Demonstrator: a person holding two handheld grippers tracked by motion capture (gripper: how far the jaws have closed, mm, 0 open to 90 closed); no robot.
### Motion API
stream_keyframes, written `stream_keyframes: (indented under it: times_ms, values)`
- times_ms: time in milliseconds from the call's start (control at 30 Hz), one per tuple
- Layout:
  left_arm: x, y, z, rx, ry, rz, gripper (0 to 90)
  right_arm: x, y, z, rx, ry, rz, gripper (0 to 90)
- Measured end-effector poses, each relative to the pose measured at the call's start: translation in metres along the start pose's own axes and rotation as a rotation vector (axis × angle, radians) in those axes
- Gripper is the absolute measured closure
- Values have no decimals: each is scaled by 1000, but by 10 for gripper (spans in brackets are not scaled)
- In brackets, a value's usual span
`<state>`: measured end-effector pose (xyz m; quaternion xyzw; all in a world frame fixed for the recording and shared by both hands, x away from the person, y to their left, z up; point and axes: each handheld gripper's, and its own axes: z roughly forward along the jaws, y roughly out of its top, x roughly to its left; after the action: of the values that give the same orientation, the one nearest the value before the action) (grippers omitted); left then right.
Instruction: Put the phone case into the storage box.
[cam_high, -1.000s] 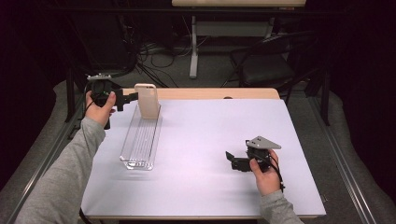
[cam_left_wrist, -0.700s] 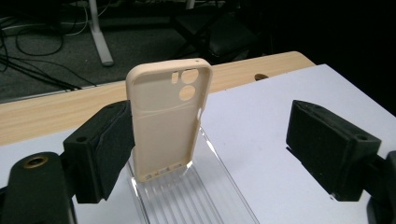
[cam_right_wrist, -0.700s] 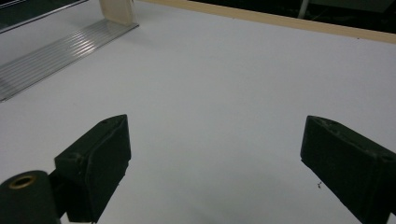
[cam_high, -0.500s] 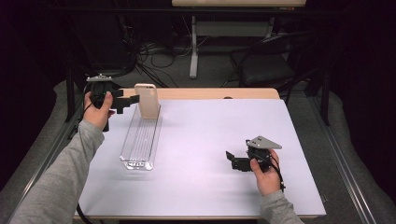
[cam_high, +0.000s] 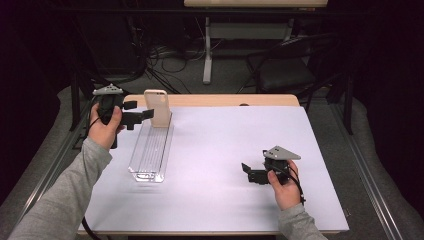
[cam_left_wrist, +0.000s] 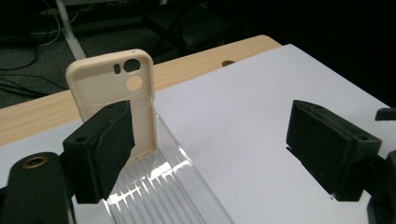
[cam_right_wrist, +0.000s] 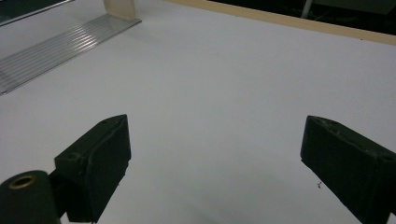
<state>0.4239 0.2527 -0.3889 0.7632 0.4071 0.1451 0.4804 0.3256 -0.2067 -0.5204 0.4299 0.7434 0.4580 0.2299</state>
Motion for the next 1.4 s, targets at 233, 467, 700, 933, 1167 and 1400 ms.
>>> stream_keyframes:
  times_ms: [233,467,700,933,1167,1400]
  values:
    - [-18,-14,-5,-7,-24,39,155,1,1,-1,-2,4,1,83]
    - [-36,-36,-8,19,-37,107,155,2,3,-4,-1,14,-2,83]
    - [-51,-57,-8,5,-89,114,156,4,3,-4,7,23,-10,83]
    - [-61,-73,-13,-26,-93,140,156,7,4,-5,14,33,-30,83]
    - [-69,-92,-10,-30,-112,142,156,9,5,-6,13,34,-49,83]
    - [-77,-109,-1,-4,-144,180,156,14,6,-5,21,33,-72,83]
